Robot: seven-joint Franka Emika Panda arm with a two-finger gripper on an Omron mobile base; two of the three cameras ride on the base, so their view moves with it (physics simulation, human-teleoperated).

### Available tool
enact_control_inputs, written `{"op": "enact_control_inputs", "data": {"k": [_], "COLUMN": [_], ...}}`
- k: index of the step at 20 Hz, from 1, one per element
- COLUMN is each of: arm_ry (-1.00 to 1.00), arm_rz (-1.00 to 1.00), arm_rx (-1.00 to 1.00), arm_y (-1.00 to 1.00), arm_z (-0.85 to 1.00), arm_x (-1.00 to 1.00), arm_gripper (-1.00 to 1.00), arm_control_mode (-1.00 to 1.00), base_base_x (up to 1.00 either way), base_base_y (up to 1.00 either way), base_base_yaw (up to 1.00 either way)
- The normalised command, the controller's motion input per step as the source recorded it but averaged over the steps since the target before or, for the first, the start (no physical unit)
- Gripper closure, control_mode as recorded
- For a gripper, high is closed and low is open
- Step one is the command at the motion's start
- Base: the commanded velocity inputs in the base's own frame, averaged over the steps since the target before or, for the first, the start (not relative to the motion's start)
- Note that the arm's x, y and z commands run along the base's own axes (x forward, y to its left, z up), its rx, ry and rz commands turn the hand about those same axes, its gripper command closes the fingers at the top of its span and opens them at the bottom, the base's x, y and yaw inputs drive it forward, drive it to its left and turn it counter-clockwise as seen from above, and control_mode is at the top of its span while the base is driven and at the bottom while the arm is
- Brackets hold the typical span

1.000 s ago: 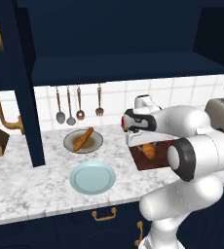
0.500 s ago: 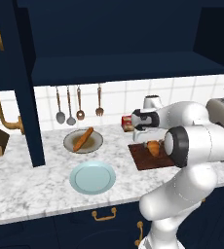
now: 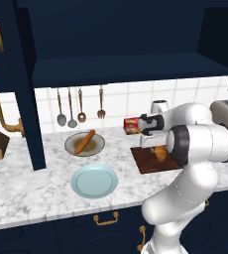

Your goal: From the different types of pastries on the counter, select a croissant and place it on the cutting board. Then retrieve a jar of jam from the cabinet and place it alongside the croissant on the cutting board.

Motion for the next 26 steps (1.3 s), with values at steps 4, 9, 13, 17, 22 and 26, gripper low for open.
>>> {"op": "enact_control_inputs", "data": {"k": [4,9,13,17,22,26], "arm_ry": [-0.07,-0.06,-0.13,-0.14,-0.04,-0.01], "arm_rz": [-0.06,-0.05,-0.01,0.00,0.00,0.00], "arm_rx": [0.00,0.00,0.00,0.00,0.00,0.00], "arm_y": [0.02,0.00,0.00,0.00,0.00,-0.04], "arm_z": [-0.44,-0.42,-0.32,-0.19,-0.14,0.00], "arm_x": [0.19,0.04,0.10,0.33,-0.06,-0.29], "arm_gripper": [1.00,1.00,1.00,1.00,-1.00,-1.00], "arm_control_mode": [-1.00,-1.00,-1.00,-1.00,-1.00,-1.00], "base_base_x": [0.00,0.00,0.00,0.00,0.00,0.00], "base_base_y": [0.00,0.00,0.00,0.00,0.00,0.00], "base_base_yaw": [0.00,0.00,0.00,0.00,0.00,0.00]}}
